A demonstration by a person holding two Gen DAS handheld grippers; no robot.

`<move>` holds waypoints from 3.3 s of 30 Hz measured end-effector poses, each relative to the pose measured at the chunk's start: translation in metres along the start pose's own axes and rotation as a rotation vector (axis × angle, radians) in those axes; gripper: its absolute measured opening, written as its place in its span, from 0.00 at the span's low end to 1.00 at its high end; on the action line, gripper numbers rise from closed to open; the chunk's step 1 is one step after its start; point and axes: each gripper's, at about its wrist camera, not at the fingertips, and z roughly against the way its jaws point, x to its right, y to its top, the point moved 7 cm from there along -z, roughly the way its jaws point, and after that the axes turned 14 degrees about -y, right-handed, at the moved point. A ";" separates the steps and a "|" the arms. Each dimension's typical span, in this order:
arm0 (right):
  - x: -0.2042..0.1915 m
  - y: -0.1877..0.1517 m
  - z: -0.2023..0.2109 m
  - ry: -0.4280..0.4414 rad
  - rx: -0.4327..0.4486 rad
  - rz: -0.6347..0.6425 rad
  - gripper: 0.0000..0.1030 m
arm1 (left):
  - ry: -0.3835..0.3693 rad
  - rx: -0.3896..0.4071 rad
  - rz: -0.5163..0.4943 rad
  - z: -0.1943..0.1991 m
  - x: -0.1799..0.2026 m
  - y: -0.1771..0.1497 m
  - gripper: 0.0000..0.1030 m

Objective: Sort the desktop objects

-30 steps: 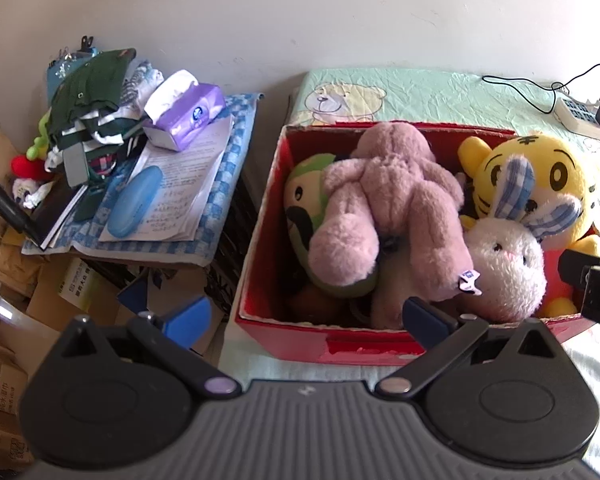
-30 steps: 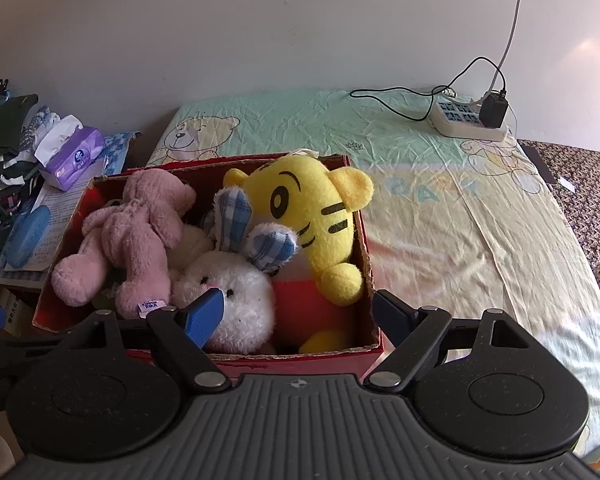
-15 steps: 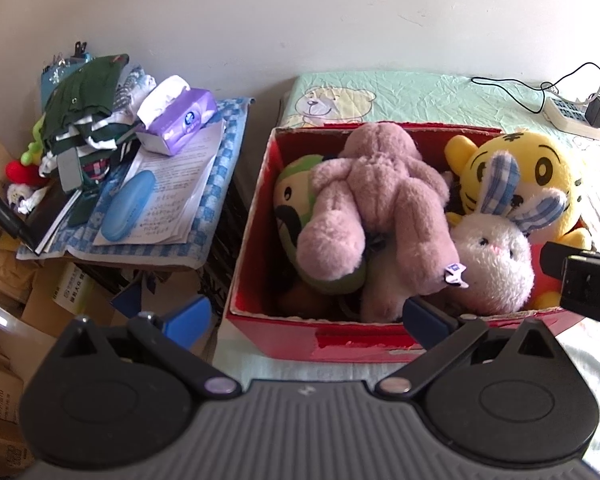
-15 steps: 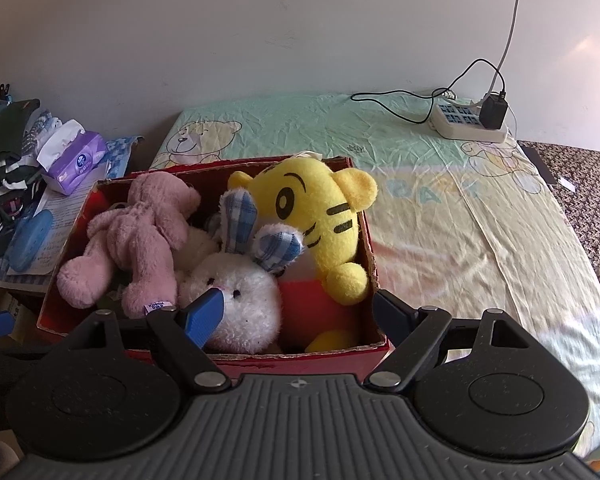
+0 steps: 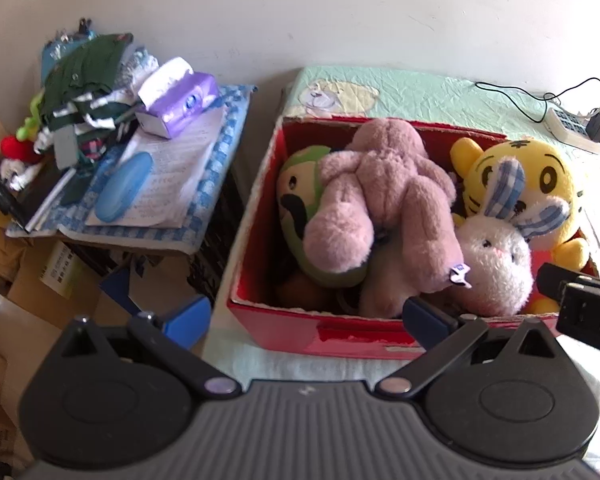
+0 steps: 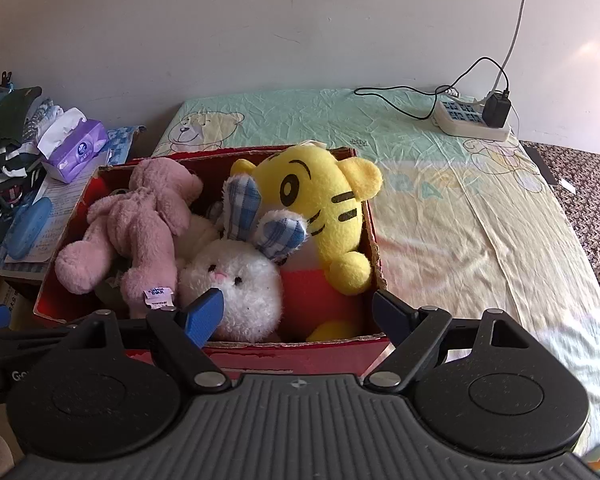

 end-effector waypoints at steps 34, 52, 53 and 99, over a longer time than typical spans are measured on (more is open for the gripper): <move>-0.003 0.002 -0.015 -0.018 -0.028 0.014 0.82 | -0.005 -0.007 -0.065 -0.018 -0.001 0.008 0.99; 0.006 -0.006 -0.020 -0.041 -0.064 -0.007 0.82 | -0.019 -0.033 -0.100 -0.022 0.009 0.004 0.99; 0.006 -0.006 -0.020 -0.040 -0.066 -0.010 0.82 | -0.024 -0.034 -0.099 -0.021 0.009 0.005 0.99; 0.010 -0.044 0.013 0.073 -0.085 0.014 0.82 | 0.040 -0.076 -0.069 0.010 0.018 -0.046 0.99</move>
